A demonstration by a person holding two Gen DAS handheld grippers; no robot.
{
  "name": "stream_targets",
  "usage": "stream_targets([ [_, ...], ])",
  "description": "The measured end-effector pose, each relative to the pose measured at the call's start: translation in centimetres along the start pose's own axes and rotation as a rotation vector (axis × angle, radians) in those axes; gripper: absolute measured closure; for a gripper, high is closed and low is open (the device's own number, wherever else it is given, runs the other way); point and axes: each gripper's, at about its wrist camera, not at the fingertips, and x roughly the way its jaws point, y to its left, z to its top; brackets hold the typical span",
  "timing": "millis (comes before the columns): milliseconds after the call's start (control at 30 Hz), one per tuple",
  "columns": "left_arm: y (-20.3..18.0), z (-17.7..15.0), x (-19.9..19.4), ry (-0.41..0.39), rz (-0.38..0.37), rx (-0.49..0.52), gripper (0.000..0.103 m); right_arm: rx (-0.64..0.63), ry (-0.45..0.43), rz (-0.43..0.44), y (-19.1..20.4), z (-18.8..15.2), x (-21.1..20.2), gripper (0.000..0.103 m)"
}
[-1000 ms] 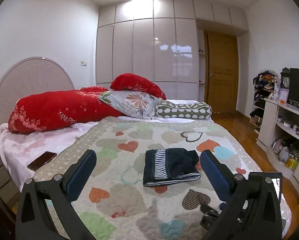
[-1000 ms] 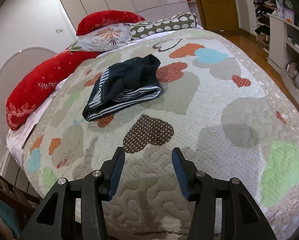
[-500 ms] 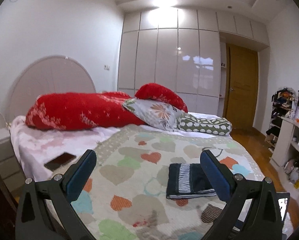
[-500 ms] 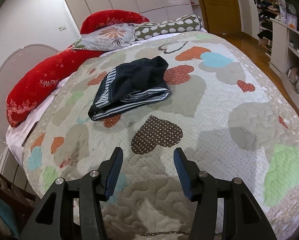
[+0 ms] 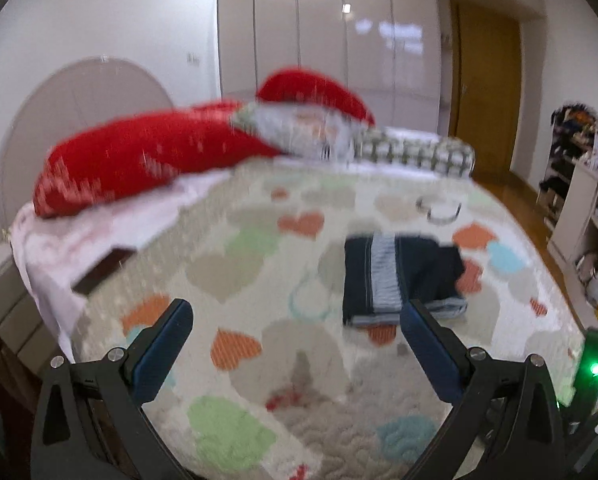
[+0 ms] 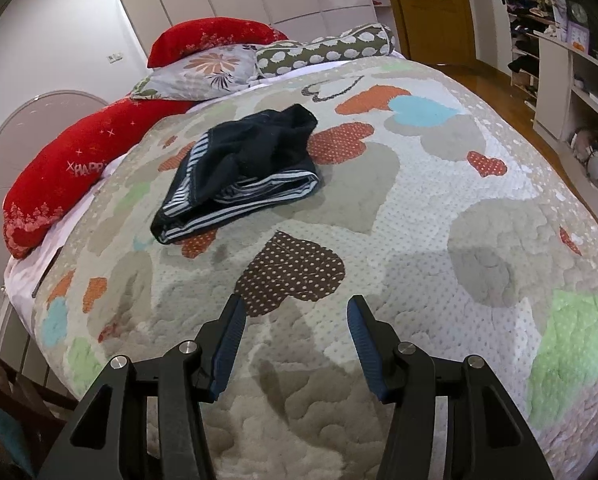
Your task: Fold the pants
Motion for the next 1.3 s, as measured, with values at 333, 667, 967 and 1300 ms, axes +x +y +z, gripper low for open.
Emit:
stream_targets([
  [333, -1.2, -1.2, 2.6, 0.117, -0.043, 0.011, 0.0, 0.049, -0.003, -0.024, -2.1, 0.4, 0.8, 0.045],
  [667, -2.8, -2.4, 4.1, 0.212, -0.075, 0.048, 0.0, 0.016, -0.029, -0.035, -2.1, -0.1, 0.4, 0.044],
  [967, -2.6, -2.9, 4.6, 0.241, -0.094, 0.04, 0.0, 0.012, -0.035, -0.041, -2.3, -0.2, 0.1, 0.044],
  [1300, -2.1, -3.3, 4.9, 0.27, -0.117, 0.017, 0.0, 0.005, -0.032, -0.054, -2.3, -0.1, 0.1, 0.044],
])
